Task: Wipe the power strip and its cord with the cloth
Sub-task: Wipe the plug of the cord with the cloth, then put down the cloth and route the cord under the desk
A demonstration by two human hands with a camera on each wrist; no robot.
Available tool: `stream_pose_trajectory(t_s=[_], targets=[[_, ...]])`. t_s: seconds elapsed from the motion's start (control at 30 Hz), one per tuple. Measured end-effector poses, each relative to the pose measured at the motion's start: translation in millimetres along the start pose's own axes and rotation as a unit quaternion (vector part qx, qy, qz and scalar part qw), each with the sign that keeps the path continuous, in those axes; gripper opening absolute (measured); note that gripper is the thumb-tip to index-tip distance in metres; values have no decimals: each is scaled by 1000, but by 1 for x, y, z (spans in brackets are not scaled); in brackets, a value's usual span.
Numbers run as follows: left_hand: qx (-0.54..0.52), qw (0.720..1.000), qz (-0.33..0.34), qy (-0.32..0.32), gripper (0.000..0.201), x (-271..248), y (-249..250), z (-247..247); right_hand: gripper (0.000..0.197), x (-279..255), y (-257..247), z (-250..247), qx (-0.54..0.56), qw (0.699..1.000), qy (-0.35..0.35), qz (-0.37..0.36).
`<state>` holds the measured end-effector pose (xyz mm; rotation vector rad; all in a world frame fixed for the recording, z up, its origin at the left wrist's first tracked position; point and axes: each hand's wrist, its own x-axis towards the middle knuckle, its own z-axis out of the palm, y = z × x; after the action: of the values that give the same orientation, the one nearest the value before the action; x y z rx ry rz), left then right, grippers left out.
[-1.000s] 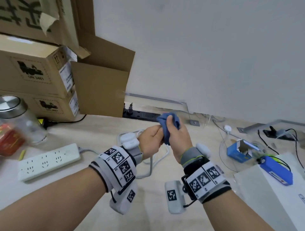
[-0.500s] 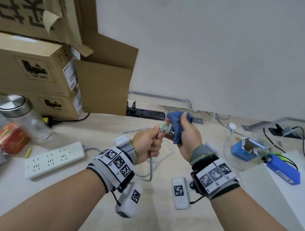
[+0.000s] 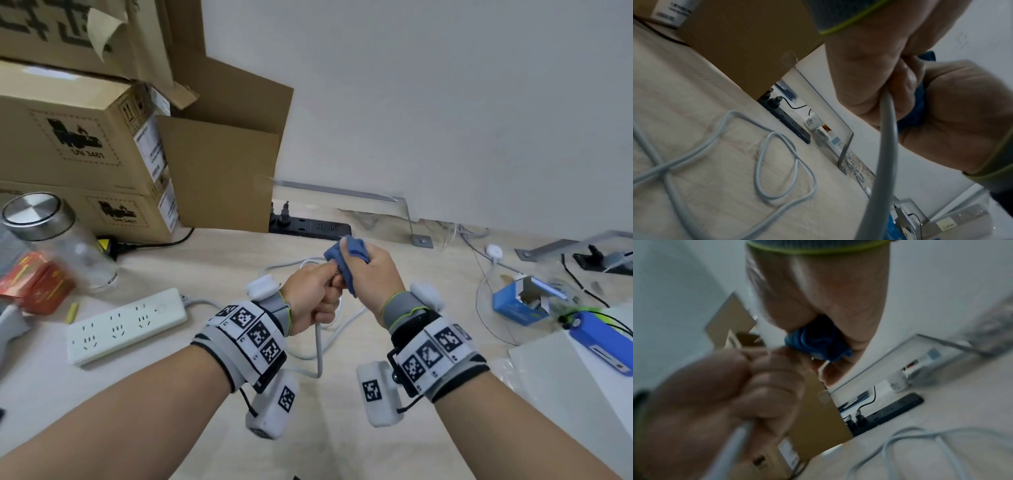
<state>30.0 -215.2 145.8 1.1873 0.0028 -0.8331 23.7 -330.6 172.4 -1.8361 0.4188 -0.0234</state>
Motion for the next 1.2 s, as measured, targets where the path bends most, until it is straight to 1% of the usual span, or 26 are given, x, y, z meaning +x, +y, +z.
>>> stream_pose_trajectory(t_s=[0.03, 0.07, 0.13, 0.17, 0.23, 0.27, 0.33, 0.37, 0.43, 0.5, 0.53, 0.6, 0.63, 0.7, 0.8, 0.9, 1.0, 1.03, 1.1, 1.2], targets=[[10, 1000, 9, 2, 41, 0, 1, 2, 36, 0, -1, 0, -5, 1000, -7, -18], [25, 999, 20, 5, 42, 0, 1, 4, 38, 3, -1, 0, -5, 1000, 4, -7], [61, 997, 40, 6, 44, 2, -2, 7, 43, 17, 4, 0, 48, 994, 53, 80], [74, 996, 46, 8, 44, 3, -4, 7, 44, 23, 7, -1, 80, 988, 66, 115], [94, 995, 42, 17, 43, 6, -11, 7, 43, 31, 15, -3, 106, 981, 74, 146], [109, 993, 45, 28, 42, 7, -16, 5, 42, 35, 19, -5, 95, 980, 86, 153], [172, 981, 63, 63, 38, 12, -25, -2, 37, 39, 22, -9, 97, 969, 127, 190], [208, 972, 67, 82, 35, 14, -29, -8, 36, 39, 24, -10, 101, 966, 141, 194], [252, 959, 53, 116, 29, 19, -40, -19, 37, 36, 32, -10, 89, 968, 159, 173], [236, 959, 22, 154, 26, 24, -54, -32, 41, 29, 42, -10, 57, 974, 167, 140], [203, 964, 2, 173, 26, 26, -62, -38, 40, 26, 46, -11, 39, 977, 165, 130], [102, 975, -40, 196, 28, 31, -76, -45, 36, 22, 51, -11, 33, 980, 147, 129], [56, 975, -59, 205, 29, 32, -80, -48, 37, 21, 54, -11, 29, 982, 135, 129], [-7, 971, -100, 219, 31, 36, -87, -50, 40, 16, 60, -9, 15, 987, 102, 126], [-58, 963, -131, 230, 35, 38, -91, -50, 30, 8, 64, -5, -3, 990, 53, 128], [-45, 962, -147, 228, 36, 36, -91, -53, 23, 7, 69, -1, 1, 990, 19, 140], [1, 964, -144, 225, 34, 30, -86, -60, 7, 5, 74, 6, 24, 989, -7, 147], [11, 966, -138, 220, 35, 26, -83, -62, 6, 4, 76, 8, 34, 988, -18, 147], [10, 974, -118, 192, 43, 18, -75, -68, 9, 2, 76, 17, 51, 987, -43, 146], [6, 986, -103, 128, 56, 2, -62, -76, 9, 0, 73, 31, 69, 983, -88, 145]])
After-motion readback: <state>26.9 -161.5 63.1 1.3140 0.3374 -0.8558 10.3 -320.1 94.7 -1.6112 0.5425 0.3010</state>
